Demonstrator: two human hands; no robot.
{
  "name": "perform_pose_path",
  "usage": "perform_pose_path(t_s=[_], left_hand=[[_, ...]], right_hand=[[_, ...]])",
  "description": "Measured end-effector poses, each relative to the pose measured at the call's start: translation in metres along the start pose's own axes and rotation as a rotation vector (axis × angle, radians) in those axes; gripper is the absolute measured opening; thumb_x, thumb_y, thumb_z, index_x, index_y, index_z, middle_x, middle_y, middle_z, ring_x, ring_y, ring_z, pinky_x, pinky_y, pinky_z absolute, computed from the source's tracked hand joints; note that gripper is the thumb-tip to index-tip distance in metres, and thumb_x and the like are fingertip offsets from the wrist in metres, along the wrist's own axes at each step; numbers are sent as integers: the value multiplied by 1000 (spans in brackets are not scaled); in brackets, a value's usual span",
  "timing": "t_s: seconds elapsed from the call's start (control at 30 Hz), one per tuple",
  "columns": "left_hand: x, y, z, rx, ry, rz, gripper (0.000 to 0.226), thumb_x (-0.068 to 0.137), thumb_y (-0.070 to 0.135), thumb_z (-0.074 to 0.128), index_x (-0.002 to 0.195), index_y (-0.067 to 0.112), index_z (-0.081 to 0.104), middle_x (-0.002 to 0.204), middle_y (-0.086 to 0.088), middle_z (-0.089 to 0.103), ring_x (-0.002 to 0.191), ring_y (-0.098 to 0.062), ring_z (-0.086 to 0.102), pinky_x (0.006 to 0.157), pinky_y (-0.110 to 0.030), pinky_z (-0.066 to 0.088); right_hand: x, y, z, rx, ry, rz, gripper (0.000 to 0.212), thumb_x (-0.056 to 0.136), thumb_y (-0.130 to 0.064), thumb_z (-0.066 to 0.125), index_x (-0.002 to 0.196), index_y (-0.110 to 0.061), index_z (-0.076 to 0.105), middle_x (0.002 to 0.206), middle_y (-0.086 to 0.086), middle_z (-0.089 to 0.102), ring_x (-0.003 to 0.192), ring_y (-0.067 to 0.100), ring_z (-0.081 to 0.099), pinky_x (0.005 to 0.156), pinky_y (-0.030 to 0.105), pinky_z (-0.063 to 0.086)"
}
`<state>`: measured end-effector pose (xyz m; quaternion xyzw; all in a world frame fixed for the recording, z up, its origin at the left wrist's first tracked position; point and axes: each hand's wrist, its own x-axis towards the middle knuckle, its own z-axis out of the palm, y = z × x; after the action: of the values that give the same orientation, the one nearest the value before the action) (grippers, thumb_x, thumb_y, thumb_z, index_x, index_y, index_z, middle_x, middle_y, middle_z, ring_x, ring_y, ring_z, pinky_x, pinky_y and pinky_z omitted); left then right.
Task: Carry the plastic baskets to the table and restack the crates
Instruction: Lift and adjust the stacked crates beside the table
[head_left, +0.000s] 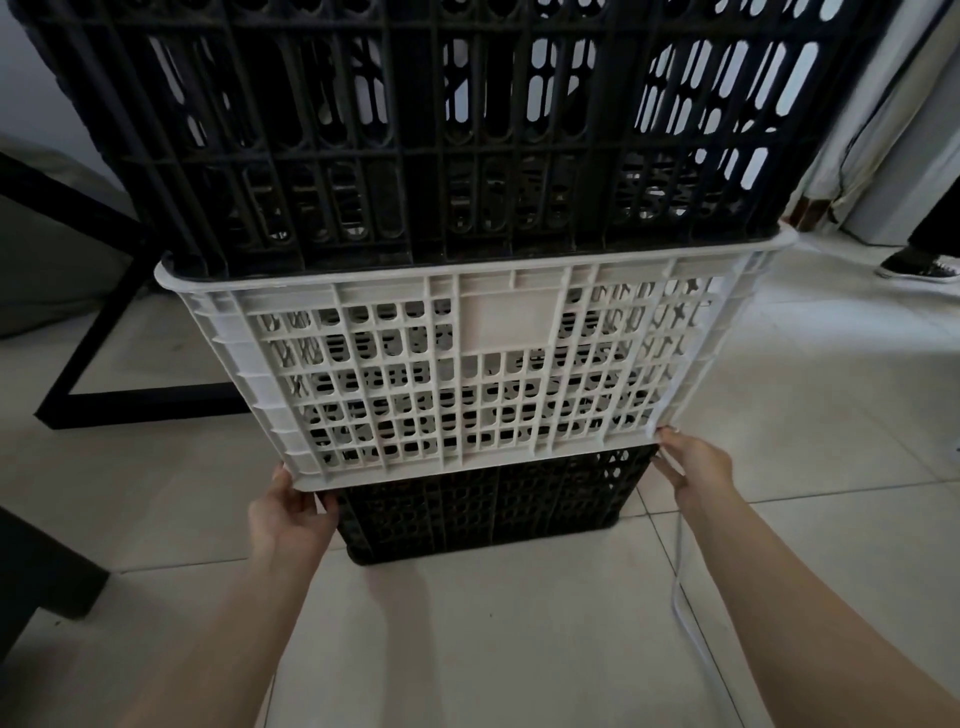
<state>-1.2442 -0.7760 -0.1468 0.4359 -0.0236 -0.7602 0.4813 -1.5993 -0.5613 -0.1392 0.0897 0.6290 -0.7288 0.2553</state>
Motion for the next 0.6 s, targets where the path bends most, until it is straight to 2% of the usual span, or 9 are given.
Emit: perform_pose_path(t_s=[0.07, 0.13, 0.2, 0.3, 0.4, 0.47, 0.6], left_hand=[[-3, -1, 3, -11, 7, -8, 33, 97, 20, 50, 127, 23, 63, 114, 7, 68, 108, -13, 64, 92, -34, 51], [-3, -1, 4, -8, 13, -14, 25, 97, 20, 50, 116, 20, 66, 108, 6, 68, 103, -13, 65, 94, -33, 51], [-2, -3, 5, -11, 15, -7, 20, 96, 20, 51, 108, 17, 67, 109, 5, 68, 107, -14, 65, 98, -33, 50], [-2, -3, 3, -11, 4, 6, 21, 95, 19, 52, 110, 16, 67, 107, 5, 66, 111, -14, 64, 100, -34, 49], [-8, -5, 6, 14, 0, 11, 16, 95, 18, 50, 97, 15, 66, 93, 6, 66, 93, -12, 65, 100, -31, 47], [-13, -6, 9, 32, 1, 12, 16, 96, 18, 48, 92, 15, 64, 90, 6, 66, 86, -10, 63, 99, -32, 45], [-11, -3, 6, 9, -10, -13, 17, 98, 20, 48, 88, 17, 62, 91, 7, 66, 93, -11, 62, 102, -37, 43]], right_hand=[[2, 2, 0, 37, 6, 18, 12, 81, 9, 65, 82, -3, 63, 102, 10, 67, 106, 20, 62, 70, 30, 60], [2, 3, 0, 50, 21, 30, 12, 79, 9, 65, 86, -1, 64, 101, 8, 67, 108, 20, 61, 70, 36, 61], [2, 5, 1, 2, 37, 14, 17, 80, 7, 65, 96, 3, 65, 109, 10, 67, 108, 20, 62, 80, 42, 61], [6, 9, 1, -115, 32, -25, 24, 82, -1, 64, 106, -2, 67, 118, 7, 67, 113, 21, 60, 92, 46, 54], [7, 9, 2, -193, 12, -39, 23, 84, -9, 64, 107, -12, 64, 118, -1, 63, 113, 19, 54, 99, 43, 44], [9, 6, 1, -224, 6, -39, 26, 84, -8, 65, 110, -9, 65, 117, 2, 62, 116, 22, 52, 102, 42, 38], [10, 1, -6, -243, -33, -48, 9, 76, -5, 71, 82, -9, 67, 113, 10, 67, 121, 26, 54, 111, 43, 35]])
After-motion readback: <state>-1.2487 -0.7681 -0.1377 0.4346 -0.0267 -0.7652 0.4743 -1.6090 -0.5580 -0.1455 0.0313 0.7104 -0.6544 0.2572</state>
